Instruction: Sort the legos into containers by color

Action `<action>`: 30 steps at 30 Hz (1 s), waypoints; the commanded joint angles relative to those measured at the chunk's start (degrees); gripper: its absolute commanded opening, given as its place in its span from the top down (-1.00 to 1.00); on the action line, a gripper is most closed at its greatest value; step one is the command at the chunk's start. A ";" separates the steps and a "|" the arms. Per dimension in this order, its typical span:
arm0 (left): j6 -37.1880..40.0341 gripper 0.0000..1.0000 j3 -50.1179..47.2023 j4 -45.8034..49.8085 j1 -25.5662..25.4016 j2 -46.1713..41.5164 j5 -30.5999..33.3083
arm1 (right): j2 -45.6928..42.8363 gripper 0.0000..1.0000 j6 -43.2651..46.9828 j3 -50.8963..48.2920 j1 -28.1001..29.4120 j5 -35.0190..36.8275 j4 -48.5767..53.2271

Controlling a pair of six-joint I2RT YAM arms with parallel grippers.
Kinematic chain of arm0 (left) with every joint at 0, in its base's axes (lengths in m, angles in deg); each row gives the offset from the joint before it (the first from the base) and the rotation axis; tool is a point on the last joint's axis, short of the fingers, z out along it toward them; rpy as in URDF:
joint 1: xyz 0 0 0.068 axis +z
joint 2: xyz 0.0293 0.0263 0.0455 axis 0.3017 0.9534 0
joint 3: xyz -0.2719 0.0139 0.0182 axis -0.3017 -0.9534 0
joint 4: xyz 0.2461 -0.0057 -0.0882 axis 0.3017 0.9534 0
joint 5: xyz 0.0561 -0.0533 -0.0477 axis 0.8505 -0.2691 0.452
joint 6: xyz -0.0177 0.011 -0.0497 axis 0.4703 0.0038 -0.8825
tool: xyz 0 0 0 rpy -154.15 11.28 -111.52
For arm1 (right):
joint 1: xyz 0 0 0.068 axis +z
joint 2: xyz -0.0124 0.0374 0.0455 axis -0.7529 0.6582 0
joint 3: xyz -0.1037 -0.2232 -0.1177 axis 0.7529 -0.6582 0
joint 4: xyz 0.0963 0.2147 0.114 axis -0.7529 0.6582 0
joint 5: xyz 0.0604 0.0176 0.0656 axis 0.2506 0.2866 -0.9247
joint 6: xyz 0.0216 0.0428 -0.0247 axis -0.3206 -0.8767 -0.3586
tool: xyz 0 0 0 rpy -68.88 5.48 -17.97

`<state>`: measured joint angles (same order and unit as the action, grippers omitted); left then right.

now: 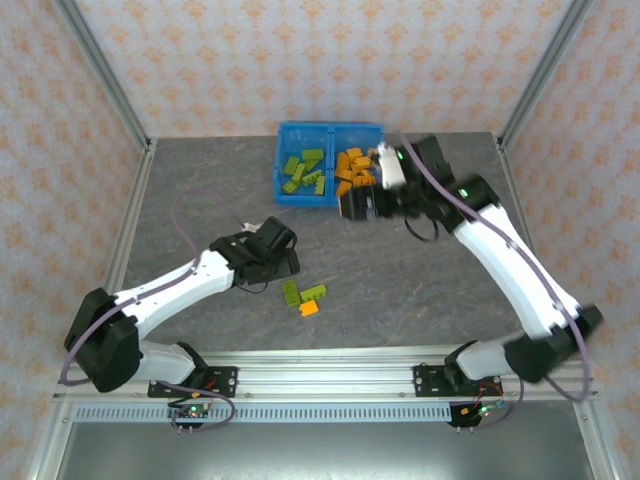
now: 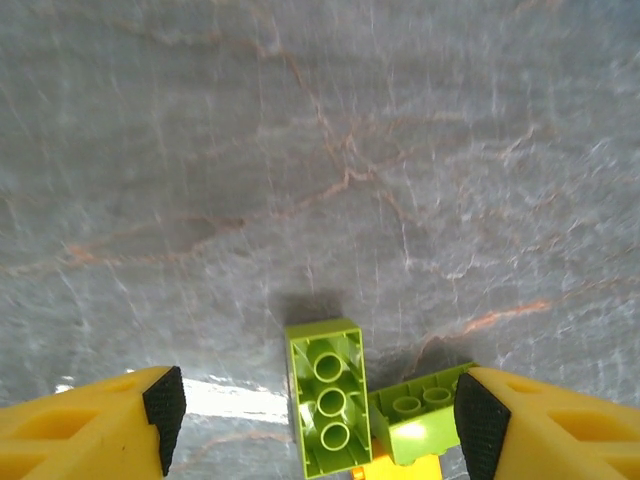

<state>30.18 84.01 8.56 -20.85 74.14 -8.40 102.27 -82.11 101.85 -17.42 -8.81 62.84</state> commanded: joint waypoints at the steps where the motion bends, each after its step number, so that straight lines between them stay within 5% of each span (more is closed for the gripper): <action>1: -7.01 -0.49 1.59 -0.48 -1.24 3.82 -0.57 | -4.52 -0.92 -1.66 -7.88 0.46 -6.60 6.08; 8: -8.94 -0.47 1.43 -5.96 -1.39 12.78 -2.56 | -10.34 -0.95 -7.02 -16.22 2.33 -5.57 2.82; 13: -9.38 -0.12 0.74 -6.77 -1.40 14.92 -3.43 | -9.99 -0.95 -7.61 -15.48 2.43 -3.90 2.84; 19: -7.48 -0.03 0.25 -4.74 -2.47 17.58 -4.98 | -9.71 -0.94 -8.80 -15.24 2.43 -2.77 2.70; 25: -7.75 0.26 0.47 -4.98 -4.27 19.54 -5.43 | -9.71 -0.91 -9.72 -15.83 2.43 -1.31 2.73; 30: -6.68 0.42 2.96 -3.03 -4.39 16.76 -1.51 | -9.99 -0.90 -9.61 -15.52 3.12 -1.76 4.64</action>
<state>22.99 84.99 3.90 -24.42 92.20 -11.96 93.00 -91.14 85.56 -15.02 -11.61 66.54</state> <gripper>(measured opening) 0.353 0.949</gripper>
